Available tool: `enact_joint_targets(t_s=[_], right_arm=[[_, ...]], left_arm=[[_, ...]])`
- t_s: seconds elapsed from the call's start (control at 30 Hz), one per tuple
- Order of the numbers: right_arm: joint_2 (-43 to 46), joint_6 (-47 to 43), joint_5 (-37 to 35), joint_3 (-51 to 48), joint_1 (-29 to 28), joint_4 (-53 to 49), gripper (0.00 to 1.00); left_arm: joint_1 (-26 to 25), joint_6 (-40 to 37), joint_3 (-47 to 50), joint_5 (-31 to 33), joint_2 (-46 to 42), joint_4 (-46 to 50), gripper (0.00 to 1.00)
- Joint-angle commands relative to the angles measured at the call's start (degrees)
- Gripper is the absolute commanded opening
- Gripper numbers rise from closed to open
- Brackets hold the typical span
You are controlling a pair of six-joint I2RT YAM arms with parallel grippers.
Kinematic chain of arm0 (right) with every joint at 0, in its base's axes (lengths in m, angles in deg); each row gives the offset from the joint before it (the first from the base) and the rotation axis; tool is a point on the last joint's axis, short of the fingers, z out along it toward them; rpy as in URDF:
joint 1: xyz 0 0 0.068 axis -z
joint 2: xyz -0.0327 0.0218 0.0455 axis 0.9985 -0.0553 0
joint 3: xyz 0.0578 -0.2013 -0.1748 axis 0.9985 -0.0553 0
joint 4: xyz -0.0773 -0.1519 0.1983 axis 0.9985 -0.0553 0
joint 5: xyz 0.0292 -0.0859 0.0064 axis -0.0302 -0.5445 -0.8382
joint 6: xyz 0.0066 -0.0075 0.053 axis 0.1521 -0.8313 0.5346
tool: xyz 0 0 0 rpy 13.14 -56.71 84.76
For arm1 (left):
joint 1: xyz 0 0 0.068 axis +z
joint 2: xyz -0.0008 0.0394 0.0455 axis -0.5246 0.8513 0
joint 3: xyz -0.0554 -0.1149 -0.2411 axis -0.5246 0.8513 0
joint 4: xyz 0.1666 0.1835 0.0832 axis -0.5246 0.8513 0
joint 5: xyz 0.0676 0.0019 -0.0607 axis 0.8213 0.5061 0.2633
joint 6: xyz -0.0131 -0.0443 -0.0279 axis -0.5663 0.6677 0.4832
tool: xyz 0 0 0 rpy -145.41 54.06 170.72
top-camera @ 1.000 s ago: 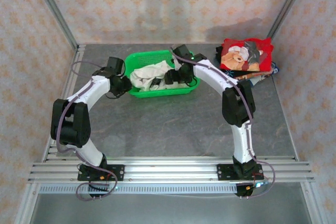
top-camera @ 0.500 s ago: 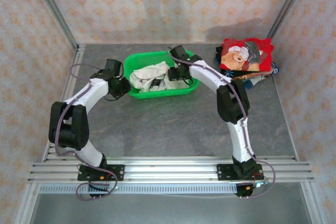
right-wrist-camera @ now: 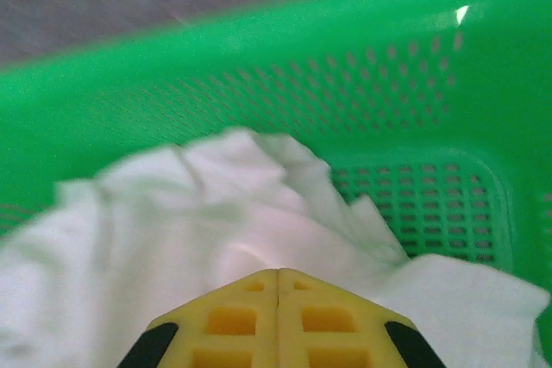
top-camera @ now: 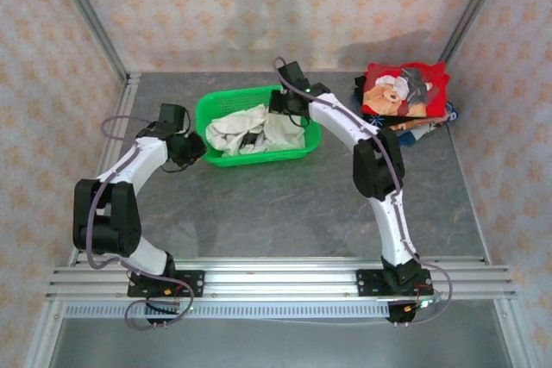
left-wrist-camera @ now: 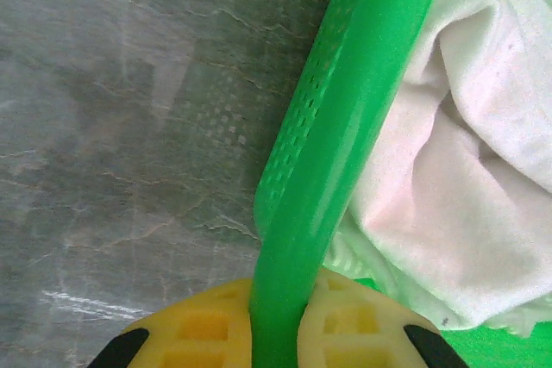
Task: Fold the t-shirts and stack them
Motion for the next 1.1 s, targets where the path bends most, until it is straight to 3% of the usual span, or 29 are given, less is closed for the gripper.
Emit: enact_joint_targets(t_s=[0.0,0.27,0.4,0.43,0.5,0.53,0.63,0.77,1.07], right_arm=[[11.35,7.85,5.56,6.07,-0.31,8.88,0.0],[23.31,12.25,7.8,18.67,-0.29,9.95,0.0],[19.65,8.81,11.28,29.56,1.3,-3.84,0.0],[17.01,9.07,13.49,32.42,1.66,-7.79,0.03],[11.12,7.87,18.75,35.86,1.28,-14.28,0.34],[8.77,6.0,19.1,36.15,0.45,-16.79,0.5],[2.93,-1.61,14.49,36.17,-2.17,-23.58,0.75],[-4.77,-4.61,9.17,36.01,-2.78,-29.46,0.8],[-14.08,-2.96,11.15,30.47,-3.77,-30.74,0.83]], left_arm=[[3.61,5.36,1.69,0.96,-2.82,0.41,0.0],[11.23,11.22,1.86,2.75,-4.37,-0.98,0.0],[11.39,8.92,-0.55,1.0,-4.0,-1.81,0.0],[11.25,8.34,-0.77,0.26,-3.71,-2.03,0.0],[9.65,5.63,-1.52,0.31,-3.46,-1.0,0.0],[8.48,4.3,-1.62,0.43,-3.58,-0.6,0.0],[5.11,1.65,-0.5,-0.82,-3.89,-0.31,0.0],[1.66,0.68,3.3,-1.76,-5.38,-0.5,0.0],[-2.82,4.5,10.94,-2.09,-10.32,-2.31,0.0]])
